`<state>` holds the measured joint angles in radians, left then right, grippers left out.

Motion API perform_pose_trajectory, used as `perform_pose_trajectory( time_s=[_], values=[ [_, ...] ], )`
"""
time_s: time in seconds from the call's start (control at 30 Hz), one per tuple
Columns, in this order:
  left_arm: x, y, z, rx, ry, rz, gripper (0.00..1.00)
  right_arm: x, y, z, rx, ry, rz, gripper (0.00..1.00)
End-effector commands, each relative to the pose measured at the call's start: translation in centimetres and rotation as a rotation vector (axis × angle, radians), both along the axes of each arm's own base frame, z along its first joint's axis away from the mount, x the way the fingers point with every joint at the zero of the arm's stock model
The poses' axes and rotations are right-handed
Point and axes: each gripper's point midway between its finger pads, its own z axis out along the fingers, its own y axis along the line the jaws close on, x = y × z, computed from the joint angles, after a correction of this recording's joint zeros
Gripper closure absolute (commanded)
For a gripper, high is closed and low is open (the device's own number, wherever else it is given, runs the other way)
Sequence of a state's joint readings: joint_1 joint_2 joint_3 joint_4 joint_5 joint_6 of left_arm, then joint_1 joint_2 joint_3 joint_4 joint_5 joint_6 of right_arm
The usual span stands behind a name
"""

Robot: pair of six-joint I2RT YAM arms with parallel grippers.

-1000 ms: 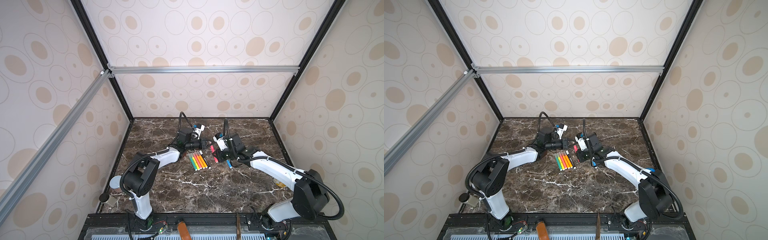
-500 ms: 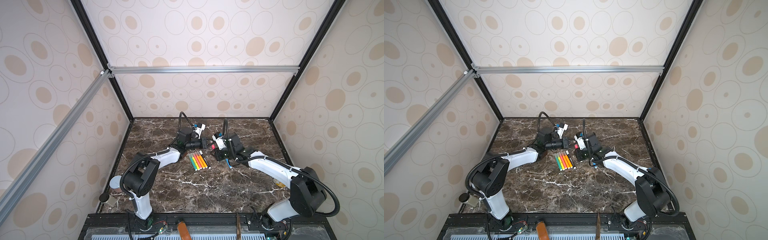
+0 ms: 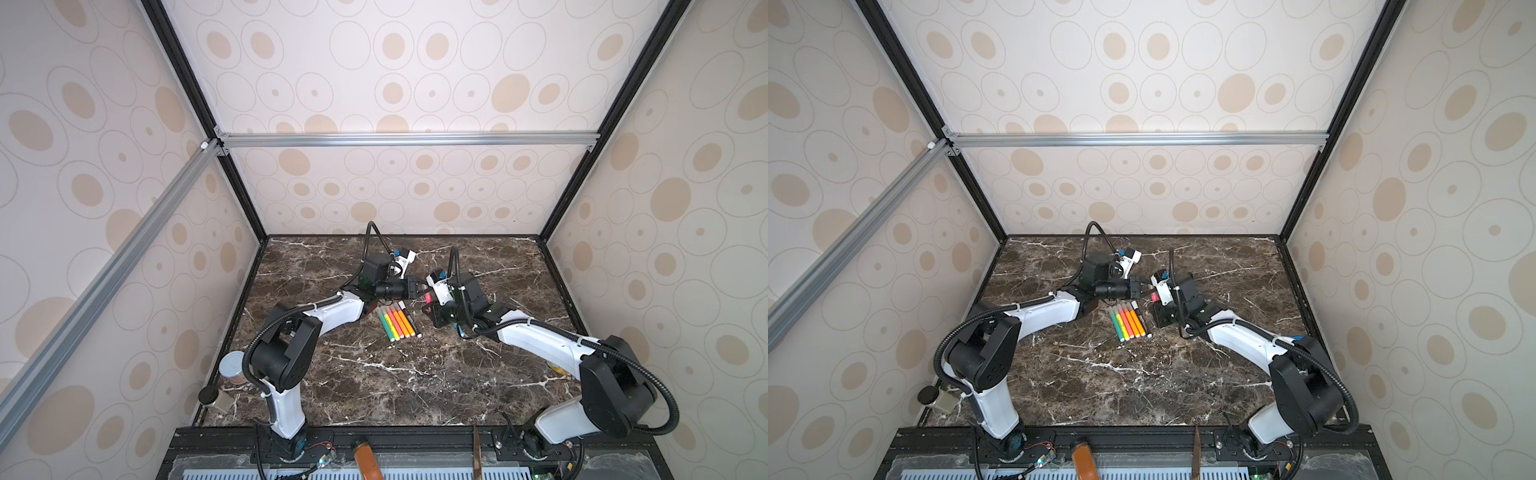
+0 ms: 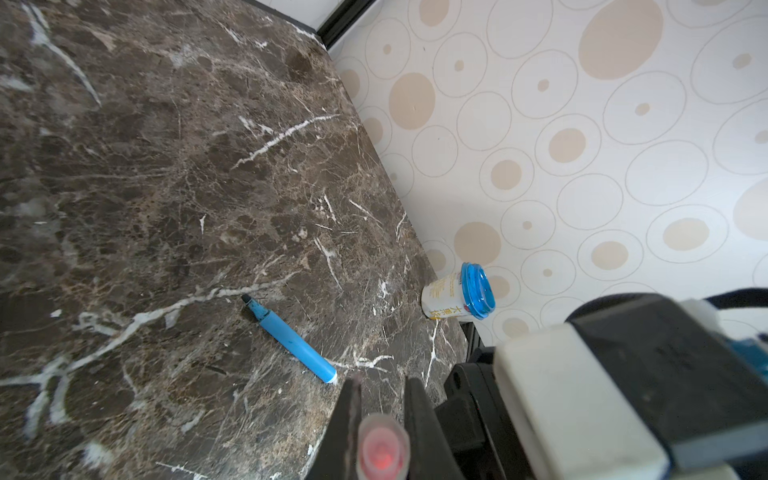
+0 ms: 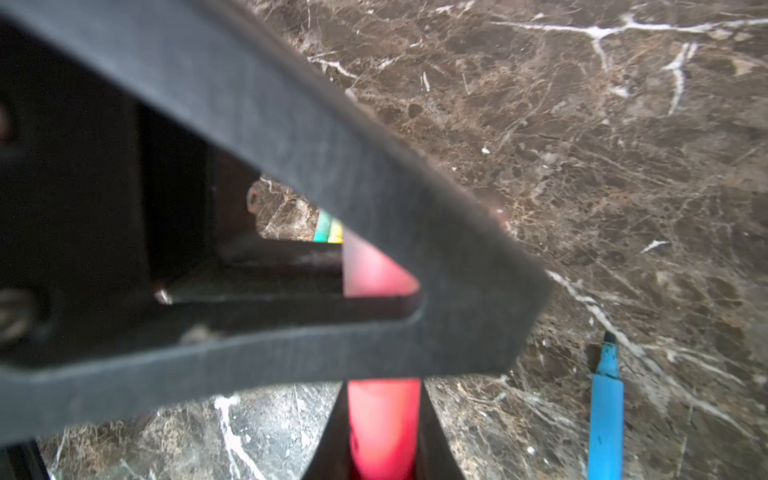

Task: Remove pen caps from pens
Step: Open the pen cap on the pen.

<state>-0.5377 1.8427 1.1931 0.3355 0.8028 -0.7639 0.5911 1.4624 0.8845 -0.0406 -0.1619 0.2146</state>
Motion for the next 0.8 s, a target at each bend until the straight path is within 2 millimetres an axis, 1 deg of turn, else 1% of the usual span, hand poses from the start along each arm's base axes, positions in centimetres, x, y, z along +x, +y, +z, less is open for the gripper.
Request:
perform_pose_trajectory(
  time_s=[0.0, 0.07, 0.13, 0.23, 0.33, 0.4, 0.53, 0.63, 0.77],
  values=[
    [5.0, 2.0, 3.7, 0.009, -0.136, 0.101, 1.00, -3.7, -1.0, -2.5, -0.053, 0.074, 0.023, 1.00],
    [6.3, 2.8, 3.8, 0.030, -0.137, 0.125, 1.00, -4.7, -1.3, -3.1, -0.055, 0.085, 0.020, 1.00],
    [7.9, 3.5, 4.4, 0.035, -0.148, 0.148, 1.00, -5.9, -1.5, -3.6, -0.065, 0.092, 0.021, 1.00],
    [10.0, 4.1, 5.4, 0.035, -0.165, 0.172, 1.00, -7.3, -1.5, -4.2, -0.081, 0.104, 0.031, 1.00],
    [12.0, 4.6, 5.9, 0.070, -0.188, 0.203, 1.00, -8.3, -1.5, -4.7, -0.092, 0.121, 0.039, 1.00],
    [13.2, 5.0, 6.4, 0.095, -0.203, 0.223, 1.00, -8.7, -1.7, -4.9, -0.103, 0.135, 0.034, 1.00],
    [15.0, 5.9, 8.0, 0.150, -0.251, 0.276, 1.00, -9.3, -2.3, -5.5, -0.126, 0.169, 0.018, 1.00],
    [16.3, 7.0, 9.3, 0.173, -0.278, 0.317, 1.00, -9.8, -2.8, -5.9, -0.130, 0.197, 0.002, 1.00],
    [18.3, 8.7, 10.6, 0.197, -0.303, 0.365, 1.00, -10.5, -3.2, -6.2, -0.117, 0.214, -0.008, 1.00]
  ],
)
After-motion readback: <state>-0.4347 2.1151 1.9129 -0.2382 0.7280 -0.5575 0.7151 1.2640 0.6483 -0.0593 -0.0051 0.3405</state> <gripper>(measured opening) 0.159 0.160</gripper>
